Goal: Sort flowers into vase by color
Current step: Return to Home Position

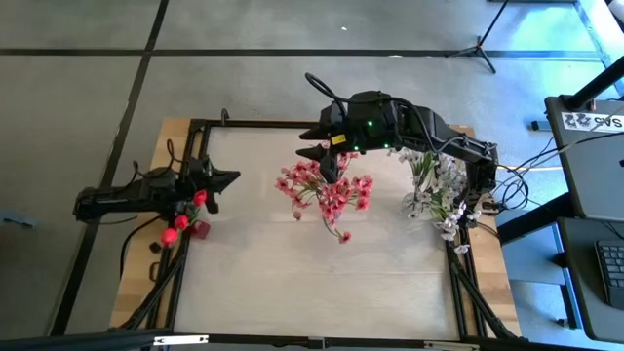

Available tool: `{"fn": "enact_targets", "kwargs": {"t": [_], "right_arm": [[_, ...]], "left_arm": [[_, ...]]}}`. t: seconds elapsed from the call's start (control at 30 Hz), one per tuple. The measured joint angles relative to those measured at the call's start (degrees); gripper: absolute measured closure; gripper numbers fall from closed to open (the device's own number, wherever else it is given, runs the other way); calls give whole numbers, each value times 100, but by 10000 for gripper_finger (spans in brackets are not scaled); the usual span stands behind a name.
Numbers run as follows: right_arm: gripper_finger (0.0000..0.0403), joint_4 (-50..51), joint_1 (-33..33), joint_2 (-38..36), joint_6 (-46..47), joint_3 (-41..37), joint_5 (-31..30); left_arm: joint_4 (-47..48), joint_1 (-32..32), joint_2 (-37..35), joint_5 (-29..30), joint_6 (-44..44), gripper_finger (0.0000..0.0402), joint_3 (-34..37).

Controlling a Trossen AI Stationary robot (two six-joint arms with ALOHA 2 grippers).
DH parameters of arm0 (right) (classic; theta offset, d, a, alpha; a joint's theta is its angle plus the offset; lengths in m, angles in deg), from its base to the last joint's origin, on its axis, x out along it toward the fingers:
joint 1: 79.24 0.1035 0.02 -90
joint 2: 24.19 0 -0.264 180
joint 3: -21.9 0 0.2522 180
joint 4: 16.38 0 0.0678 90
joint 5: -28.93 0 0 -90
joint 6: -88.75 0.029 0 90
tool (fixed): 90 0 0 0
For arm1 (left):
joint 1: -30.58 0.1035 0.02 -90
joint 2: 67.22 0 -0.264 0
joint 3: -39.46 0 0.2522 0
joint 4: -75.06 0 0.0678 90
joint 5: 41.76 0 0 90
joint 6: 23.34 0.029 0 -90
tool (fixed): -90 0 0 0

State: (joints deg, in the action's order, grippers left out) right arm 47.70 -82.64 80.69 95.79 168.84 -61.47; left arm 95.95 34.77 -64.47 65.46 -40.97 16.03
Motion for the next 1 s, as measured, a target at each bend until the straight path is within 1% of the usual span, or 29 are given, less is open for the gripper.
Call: {"fn": "enact_targets", "kwargs": {"t": [0.17, 0.27, 0.4, 0.47, 0.53, 0.6, 0.7, 0.83, 0.9, 1.0], "right_arm": [[210, 70, 0, 0, 0, 0, 0], [210, 142, 0, 0, 2, 0, 53], [210, 138, 0, 0, 4, 0, 164], [210, 138, 0, 0, 4, 0, 168], [210, 136, 0, 0, -4, 0, 175], [210, 140, 0, 0, -4, 0, 233], [210, 162, 0, 0, -23, 0, 258], [210, 231, 0, 0, -121, 0, 258], [210, 239, 0, 0, -155, 0, 258], [210, 239, 0, 0, -258, 0, 259]], "left_arm": [[22, 147, -243, 75, 21, 401, 0], [134, 246, -250, 352, 22, 401, 0], [81, 363, -250, 463, -70, 401, 287], [1, 399, -250, 409, -271, 401, 522], [-292, 406, -232, 218, -429, 401, 669], [-557, 404, -224, 31, -393, 401, 733], [-883, 406, -247, -95, -149, 401, 835], [-1224, 406, -250, -657, -134, 401, 923], [-1261, 406, -248, -647, -234, 401, 924], [-1406, 406, -250, -375, -633, 401, 922]]}}
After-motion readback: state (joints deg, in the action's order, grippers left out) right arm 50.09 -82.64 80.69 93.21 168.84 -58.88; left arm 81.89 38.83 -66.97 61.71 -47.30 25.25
